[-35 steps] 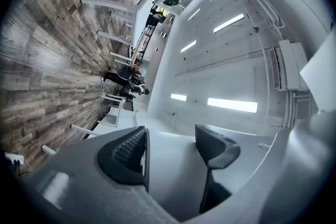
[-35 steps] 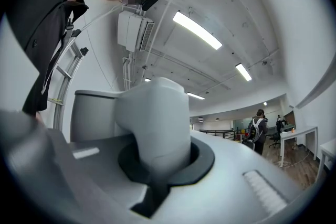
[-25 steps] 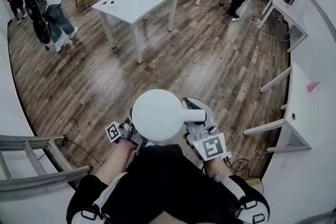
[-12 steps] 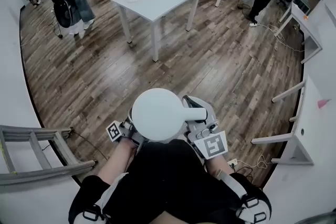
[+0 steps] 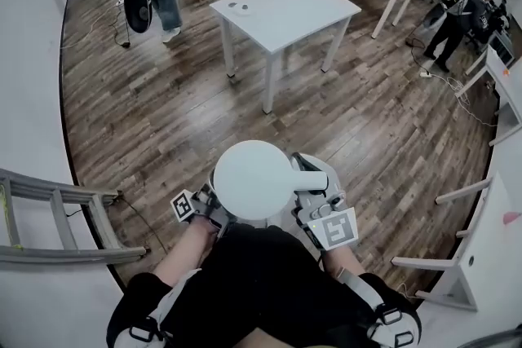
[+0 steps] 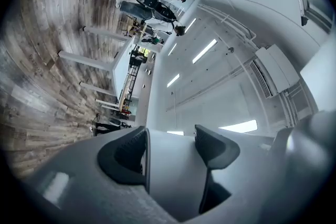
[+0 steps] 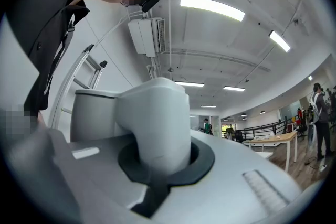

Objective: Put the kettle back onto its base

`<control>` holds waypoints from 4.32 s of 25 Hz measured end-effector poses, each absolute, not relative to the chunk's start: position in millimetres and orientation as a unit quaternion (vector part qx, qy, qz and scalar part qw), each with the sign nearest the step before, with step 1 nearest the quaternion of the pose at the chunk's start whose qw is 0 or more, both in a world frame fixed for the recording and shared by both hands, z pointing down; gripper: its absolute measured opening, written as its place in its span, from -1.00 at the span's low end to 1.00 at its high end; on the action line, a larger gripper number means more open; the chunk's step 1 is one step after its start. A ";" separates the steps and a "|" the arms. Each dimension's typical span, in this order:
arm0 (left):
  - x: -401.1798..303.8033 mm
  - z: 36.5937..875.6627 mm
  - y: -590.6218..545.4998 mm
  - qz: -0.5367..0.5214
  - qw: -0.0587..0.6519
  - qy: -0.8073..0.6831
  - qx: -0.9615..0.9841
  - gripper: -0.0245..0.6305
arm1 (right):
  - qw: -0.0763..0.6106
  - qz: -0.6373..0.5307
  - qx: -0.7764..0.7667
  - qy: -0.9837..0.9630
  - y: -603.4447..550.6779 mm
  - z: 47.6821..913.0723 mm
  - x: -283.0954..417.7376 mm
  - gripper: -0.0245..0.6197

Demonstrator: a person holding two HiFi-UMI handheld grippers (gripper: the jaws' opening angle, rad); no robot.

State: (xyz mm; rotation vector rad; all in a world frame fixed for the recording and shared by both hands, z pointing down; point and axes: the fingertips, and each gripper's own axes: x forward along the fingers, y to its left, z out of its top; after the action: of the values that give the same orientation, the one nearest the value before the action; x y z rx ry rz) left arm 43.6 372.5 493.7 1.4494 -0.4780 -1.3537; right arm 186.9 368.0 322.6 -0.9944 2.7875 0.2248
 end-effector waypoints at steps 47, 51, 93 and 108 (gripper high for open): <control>-35.1 500.5 111.7 -0.601 0.484 -0.224 0.595 -0.05 | 0.081 0.071 -0.282 0.953 92.8 332.8 107.1 -0.91; -69.0 497.7 88.6 -0.604 0.480 -0.222 0.596 -0.06 | 0.085 0.072 -0.278 0.954 70.7 328.7 72.8 -0.91; -205.8 511.7 -156.6 -0.610 0.456 -0.275 0.588 -0.07 | 0.100 0.041 -0.229 0.967 -197.0 355.4 -58.5 -0.91; -191.6 520.3 -238.5 -0.595 0.479 -0.263 0.590 -0.06 | 0.094 0.038 -0.256 0.961 -272.8 364.8 -42.9 -0.91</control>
State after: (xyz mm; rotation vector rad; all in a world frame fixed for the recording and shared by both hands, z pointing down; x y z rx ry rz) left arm -191.6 -238.5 520.3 1.4399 -0.6418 -1.4524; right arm -42.9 -272.8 364.8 -0.7591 2.8516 0.1120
